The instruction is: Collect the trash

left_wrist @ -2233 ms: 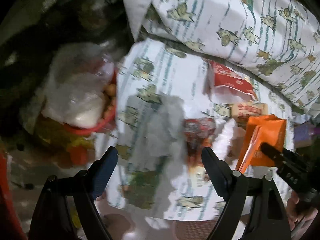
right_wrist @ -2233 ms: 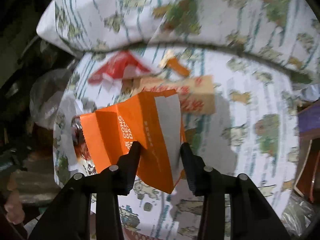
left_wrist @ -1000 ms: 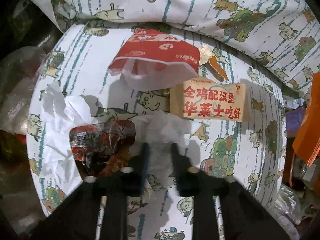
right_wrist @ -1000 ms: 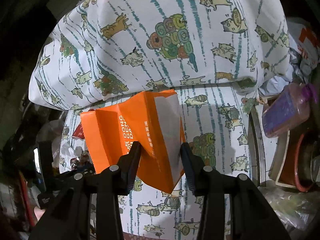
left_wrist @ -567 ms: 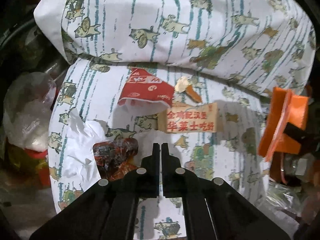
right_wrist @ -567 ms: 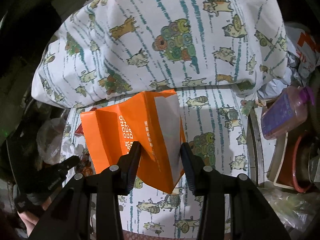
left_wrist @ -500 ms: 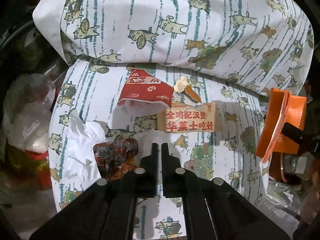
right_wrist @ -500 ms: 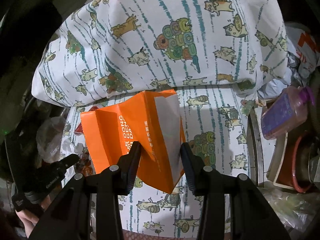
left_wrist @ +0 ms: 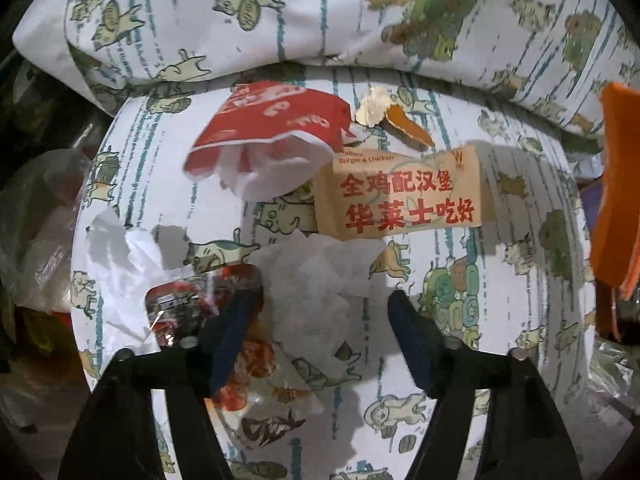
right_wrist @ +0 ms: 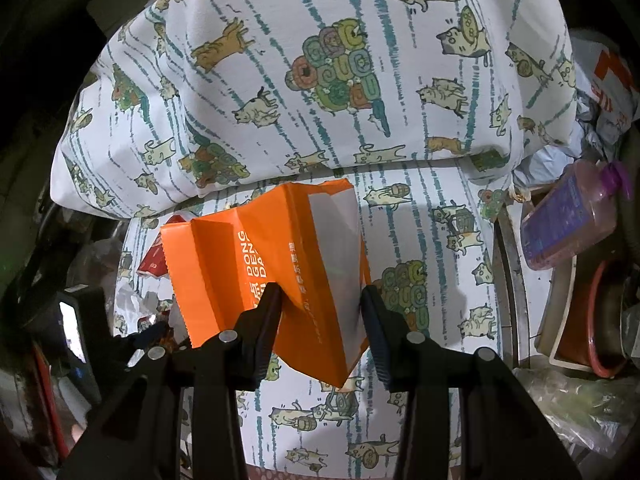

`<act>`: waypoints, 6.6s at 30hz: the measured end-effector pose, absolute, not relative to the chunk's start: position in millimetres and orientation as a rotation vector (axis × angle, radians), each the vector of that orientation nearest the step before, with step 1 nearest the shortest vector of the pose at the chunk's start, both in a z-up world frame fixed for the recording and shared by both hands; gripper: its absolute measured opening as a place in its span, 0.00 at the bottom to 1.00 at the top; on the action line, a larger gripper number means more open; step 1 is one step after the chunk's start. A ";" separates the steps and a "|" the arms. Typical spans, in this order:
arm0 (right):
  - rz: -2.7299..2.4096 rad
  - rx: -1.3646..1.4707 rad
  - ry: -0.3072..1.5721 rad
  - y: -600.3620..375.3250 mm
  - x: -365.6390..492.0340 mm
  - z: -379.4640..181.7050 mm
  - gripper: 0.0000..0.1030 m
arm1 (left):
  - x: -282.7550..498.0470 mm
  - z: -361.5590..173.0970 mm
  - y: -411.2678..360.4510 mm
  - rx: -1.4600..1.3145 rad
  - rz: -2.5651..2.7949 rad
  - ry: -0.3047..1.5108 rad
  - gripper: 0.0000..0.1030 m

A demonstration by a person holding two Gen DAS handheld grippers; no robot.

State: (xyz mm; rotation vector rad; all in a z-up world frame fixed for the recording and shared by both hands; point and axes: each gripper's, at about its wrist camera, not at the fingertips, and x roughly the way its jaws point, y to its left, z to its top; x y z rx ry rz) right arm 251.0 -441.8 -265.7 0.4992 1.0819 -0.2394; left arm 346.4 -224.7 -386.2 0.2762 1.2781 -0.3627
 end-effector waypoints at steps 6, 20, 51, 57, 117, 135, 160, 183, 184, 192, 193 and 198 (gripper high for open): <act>-0.233 0.497 1.090 -441.4 250.2 -266.8 0.39 | 344.1 -398.7 -228.5 0.322 -0.347 1.288 0.19; -0.230 0.422 1.045 -429.7 234.1 -250.9 0.39 | 322.1 -278.3 -185.6 0.103 -0.444 1.060 0.17; -0.107 0.191 0.854 -296.8 104.3 -163.2 0.39 | 149.1 -152.6 -86.9 0.011 -0.468 0.811 0.17; -0.089 0.195 0.913 -273.3 64.4 -186.8 0.39 | 112.5 -180.2 -67.5 -0.030 -0.476 0.881 0.17; -0.119 0.238 1.143 -264.7 46.9 -308.6 0.62 | 110.7 -308.0 -66.0 0.007 -0.376 1.159 0.54; -0.114 0.178 0.967 -252.8 41.5 -279.1 0.76 | 104.0 -254.1 -36.3 -0.009 -0.280 0.938 0.73; -0.138 0.140 0.718 -265.3 79.7 -170.9 0.93 | 126.3 -152.3 -28.8 0.054 -0.271 0.680 0.88; -0.187 0.084 0.669 -287.1 167.6 -150.4 0.93 | 238.9 -145.3 -35.5 0.016 -0.207 0.720 0.89; -0.180 0.094 0.675 -288.8 172.0 -150.8 0.93 | 245.5 -151.3 -34.4 0.011 -0.205 0.733 0.89; -0.163 0.140 0.768 -308.8 201.4 -186.7 0.93 | 299.8 -209.2 -32.5 -0.070 -0.243 0.947 0.89; -0.156 0.149 0.785 -311.9 206.2 -192.1 0.93 | 305.8 -215.6 -33.6 -0.082 -0.250 0.970 0.89; -0.173 0.192 0.858 -328.0 225.8 -214.0 0.93 | 329.2 -246.7 -47.1 -0.107 -0.281 1.074 0.88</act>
